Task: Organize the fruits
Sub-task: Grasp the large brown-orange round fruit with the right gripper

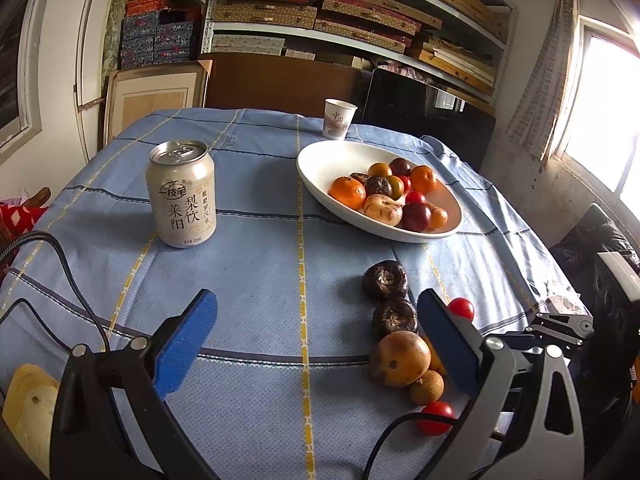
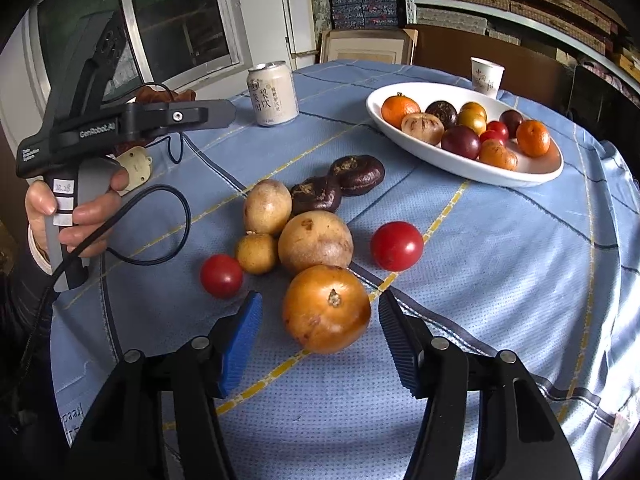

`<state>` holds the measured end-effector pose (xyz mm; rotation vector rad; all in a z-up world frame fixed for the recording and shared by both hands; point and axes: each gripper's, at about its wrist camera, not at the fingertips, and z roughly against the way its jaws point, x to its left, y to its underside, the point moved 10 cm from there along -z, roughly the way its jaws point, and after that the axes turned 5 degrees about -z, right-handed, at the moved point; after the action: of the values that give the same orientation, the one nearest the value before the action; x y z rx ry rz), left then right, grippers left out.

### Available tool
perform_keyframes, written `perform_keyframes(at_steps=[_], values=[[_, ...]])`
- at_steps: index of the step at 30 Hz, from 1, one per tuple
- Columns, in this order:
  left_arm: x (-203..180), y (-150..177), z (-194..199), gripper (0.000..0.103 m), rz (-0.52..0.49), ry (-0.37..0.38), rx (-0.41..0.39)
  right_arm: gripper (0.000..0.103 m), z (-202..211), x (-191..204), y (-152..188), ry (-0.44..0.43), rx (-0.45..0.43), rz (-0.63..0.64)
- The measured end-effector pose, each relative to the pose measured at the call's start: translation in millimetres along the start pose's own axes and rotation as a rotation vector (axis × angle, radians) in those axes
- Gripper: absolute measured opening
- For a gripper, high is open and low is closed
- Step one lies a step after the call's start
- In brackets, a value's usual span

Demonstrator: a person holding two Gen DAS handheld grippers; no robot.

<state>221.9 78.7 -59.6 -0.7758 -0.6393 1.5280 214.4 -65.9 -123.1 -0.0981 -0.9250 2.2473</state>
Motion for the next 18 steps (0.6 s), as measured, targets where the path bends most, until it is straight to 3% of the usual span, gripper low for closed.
perform_keyframes(at_steps=[6,12,18], values=[[2,1,0,0.098,0.006,0.000,0.003,0.045,-5,-2,3,-0.002,0.022,-0.015],[3,2,-2,0.098,0.008,-0.009,0.008,0.044,-3,-1,2,0.003,0.014,-0.006],[5,7,-6,0.098,0.015,-0.015,0.030,0.044,23,-9,-13,-0.088,-0.080,-0.088]])
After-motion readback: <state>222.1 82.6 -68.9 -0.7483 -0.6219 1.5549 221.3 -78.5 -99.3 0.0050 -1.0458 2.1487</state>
